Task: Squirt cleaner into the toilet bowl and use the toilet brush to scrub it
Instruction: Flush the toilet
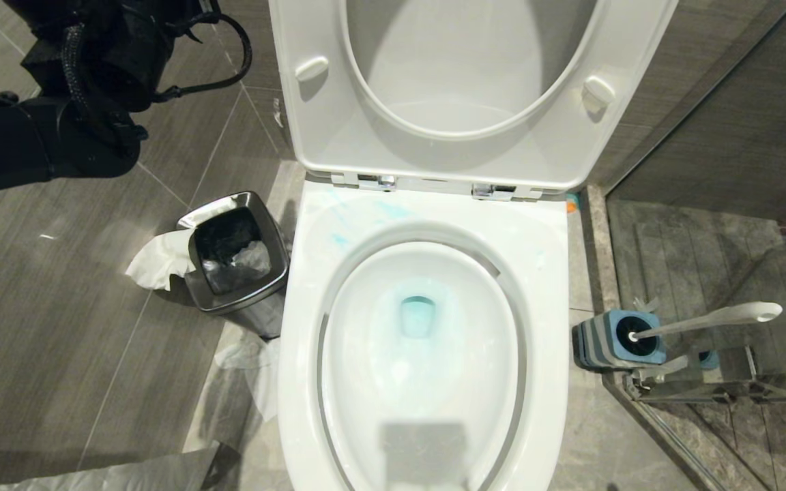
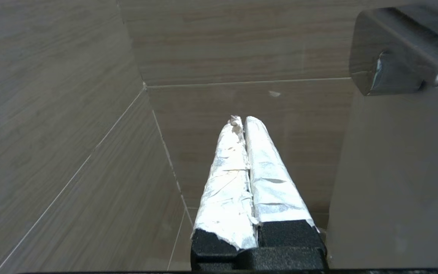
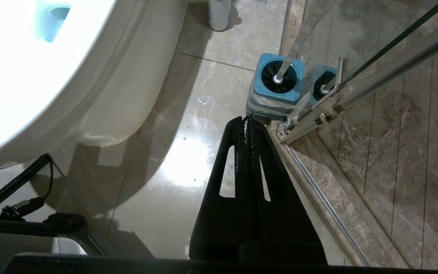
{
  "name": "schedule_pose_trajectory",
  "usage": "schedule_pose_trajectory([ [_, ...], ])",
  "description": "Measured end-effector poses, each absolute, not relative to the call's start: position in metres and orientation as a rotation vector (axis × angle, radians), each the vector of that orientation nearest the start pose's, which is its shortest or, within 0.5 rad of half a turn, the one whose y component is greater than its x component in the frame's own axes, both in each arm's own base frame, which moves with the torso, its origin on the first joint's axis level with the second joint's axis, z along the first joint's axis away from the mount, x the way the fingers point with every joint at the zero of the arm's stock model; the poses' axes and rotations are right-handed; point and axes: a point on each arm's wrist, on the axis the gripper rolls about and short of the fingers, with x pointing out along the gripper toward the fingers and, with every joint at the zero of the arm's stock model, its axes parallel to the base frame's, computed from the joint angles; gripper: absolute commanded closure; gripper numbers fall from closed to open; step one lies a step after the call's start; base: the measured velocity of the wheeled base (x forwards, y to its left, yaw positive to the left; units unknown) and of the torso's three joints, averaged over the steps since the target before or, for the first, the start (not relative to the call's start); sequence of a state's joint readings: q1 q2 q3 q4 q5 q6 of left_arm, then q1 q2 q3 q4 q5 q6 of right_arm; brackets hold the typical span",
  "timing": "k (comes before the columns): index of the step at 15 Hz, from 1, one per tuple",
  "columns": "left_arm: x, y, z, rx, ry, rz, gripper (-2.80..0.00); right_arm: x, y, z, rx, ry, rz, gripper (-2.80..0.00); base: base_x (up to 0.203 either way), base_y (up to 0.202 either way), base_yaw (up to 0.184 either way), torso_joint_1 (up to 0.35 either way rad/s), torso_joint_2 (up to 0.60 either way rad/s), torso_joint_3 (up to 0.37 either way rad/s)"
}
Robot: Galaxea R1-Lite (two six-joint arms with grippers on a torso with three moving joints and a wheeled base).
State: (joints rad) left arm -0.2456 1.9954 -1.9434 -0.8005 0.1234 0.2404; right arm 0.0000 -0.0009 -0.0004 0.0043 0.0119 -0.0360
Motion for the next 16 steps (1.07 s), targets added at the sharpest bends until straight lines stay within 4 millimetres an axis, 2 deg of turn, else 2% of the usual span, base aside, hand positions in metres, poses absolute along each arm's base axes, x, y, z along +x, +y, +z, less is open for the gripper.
schedule_pose_trajectory([
  [7,0.336,-0.103,0.432,0.065,-0.795,-0.079,0.0,-0.023,0.0,0.075,-0.036,0.003,0.012,0.0,0.0,0.0,0.0,0.001,0.0,-0.004],
  [12,0.321,-0.115,0.439,0.056,-0.764,-0.13,0.0,-0.023,0.0,0.075,-0.036,0.003,0.012,0.0,0.0,0.0,0.0,0.0,0.0,0.0],
  [16,0.316,-0.123,0.439,0.043,-0.765,-0.152,0.0,-0.023,0.0,0.075,-0.036,0.003,0.012,0.0,0.0,0.0,0.0,0.0,0.0,0.0],
])
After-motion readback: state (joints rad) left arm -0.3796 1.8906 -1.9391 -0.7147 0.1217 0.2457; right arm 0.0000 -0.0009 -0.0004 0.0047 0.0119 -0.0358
